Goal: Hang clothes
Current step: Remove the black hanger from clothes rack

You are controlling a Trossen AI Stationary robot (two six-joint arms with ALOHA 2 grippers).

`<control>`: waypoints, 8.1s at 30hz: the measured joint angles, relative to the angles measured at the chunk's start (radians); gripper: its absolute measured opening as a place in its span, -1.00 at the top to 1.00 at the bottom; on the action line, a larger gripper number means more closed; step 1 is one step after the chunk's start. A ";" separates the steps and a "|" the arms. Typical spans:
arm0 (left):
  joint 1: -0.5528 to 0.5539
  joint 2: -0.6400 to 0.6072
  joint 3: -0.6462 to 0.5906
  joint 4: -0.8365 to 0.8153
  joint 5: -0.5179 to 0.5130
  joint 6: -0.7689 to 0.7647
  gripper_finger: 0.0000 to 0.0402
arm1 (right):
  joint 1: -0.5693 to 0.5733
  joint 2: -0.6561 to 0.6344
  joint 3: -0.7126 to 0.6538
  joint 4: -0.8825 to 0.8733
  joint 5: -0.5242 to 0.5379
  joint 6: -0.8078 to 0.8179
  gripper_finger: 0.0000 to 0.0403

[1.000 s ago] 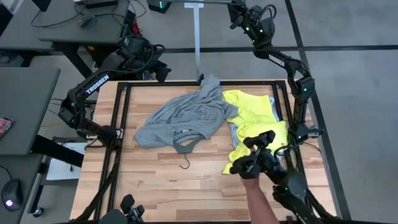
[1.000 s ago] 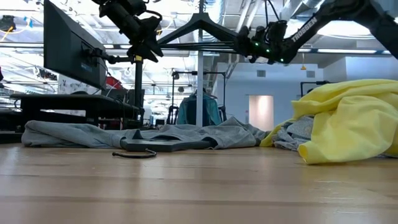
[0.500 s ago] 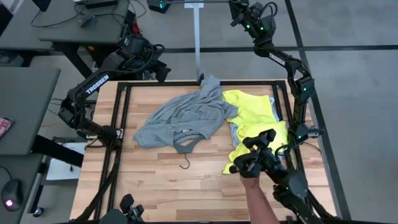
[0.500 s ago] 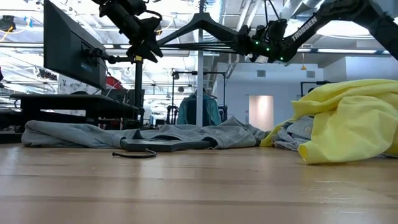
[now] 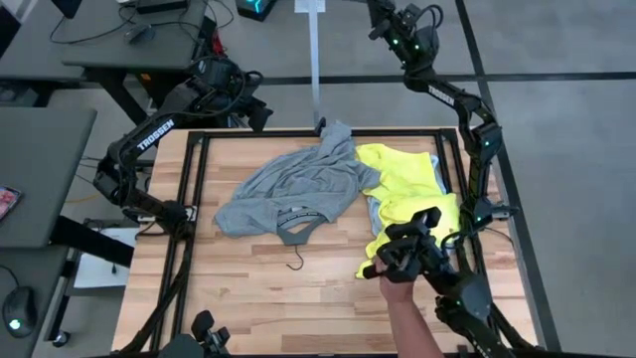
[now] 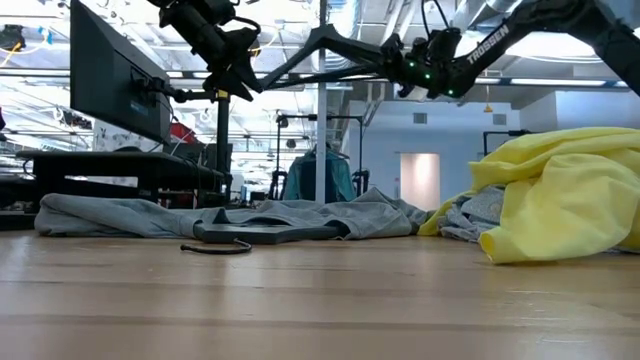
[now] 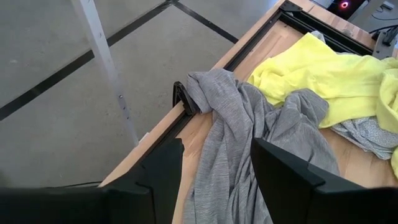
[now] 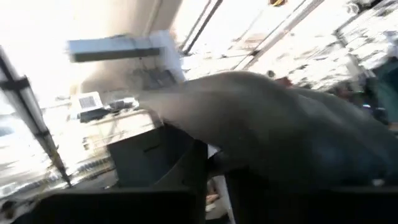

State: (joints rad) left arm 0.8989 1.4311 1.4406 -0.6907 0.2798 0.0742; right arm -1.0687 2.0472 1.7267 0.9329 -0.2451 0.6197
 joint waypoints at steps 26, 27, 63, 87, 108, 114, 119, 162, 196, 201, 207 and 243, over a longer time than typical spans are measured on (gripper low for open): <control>0.000 -0.001 0.000 0.000 0.001 0.023 0.14 | 0.021 0.001 0.068 -0.011 -0.090 -0.002 0.93; 0.000 -0.001 0.000 0.000 0.001 0.023 0.14 | 0.021 0.001 0.068 -0.012 -0.093 -0.002 0.93; -0.011 -0.206 0.000 -0.002 -0.103 -0.003 0.14 | 0.221 -0.158 0.068 -0.619 -0.125 0.054 0.93; -0.109 -0.331 -0.001 -0.164 -0.159 0.095 0.14 | 0.529 -0.216 -0.593 -0.579 -0.053 0.687 0.82; -0.126 -0.332 -0.005 -0.154 -0.155 0.165 0.14 | 0.519 -0.428 -0.316 -1.354 -0.231 -0.264 0.46; -0.126 -0.331 -0.005 -0.115 -0.155 0.186 0.14 | 0.375 -0.475 -0.188 -1.060 -0.053 -0.316 0.46; -0.126 -0.314 -0.005 -0.089 -0.156 0.164 0.14 | 0.219 -0.423 -0.190 -0.822 -0.009 -0.156 0.46; 0.002 -0.179 0.017 0.078 -0.175 -0.042 0.14 | 0.094 0.411 0.612 -0.219 0.192 0.391 -0.06; 0.002 -0.180 0.017 0.064 -0.175 -0.022 0.14 | 0.086 0.411 0.612 -0.209 0.238 0.576 0.90; 0.002 -0.180 0.017 0.046 -0.175 -0.022 0.14 | 0.087 0.410 0.612 -0.202 0.194 0.585 0.63; 0.002 -0.180 0.017 0.047 -0.175 -0.022 0.14 | 0.095 0.409 0.612 -0.216 0.276 0.584 0.19; 0.002 -0.180 0.017 0.053 -0.175 -0.010 0.14 | 0.079 0.408 0.629 -0.183 0.374 0.533 0.90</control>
State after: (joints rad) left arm 0.9012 1.2510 1.4574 -0.6373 0.1047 0.0639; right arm -0.9902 2.4554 2.3558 0.7499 0.1293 1.1524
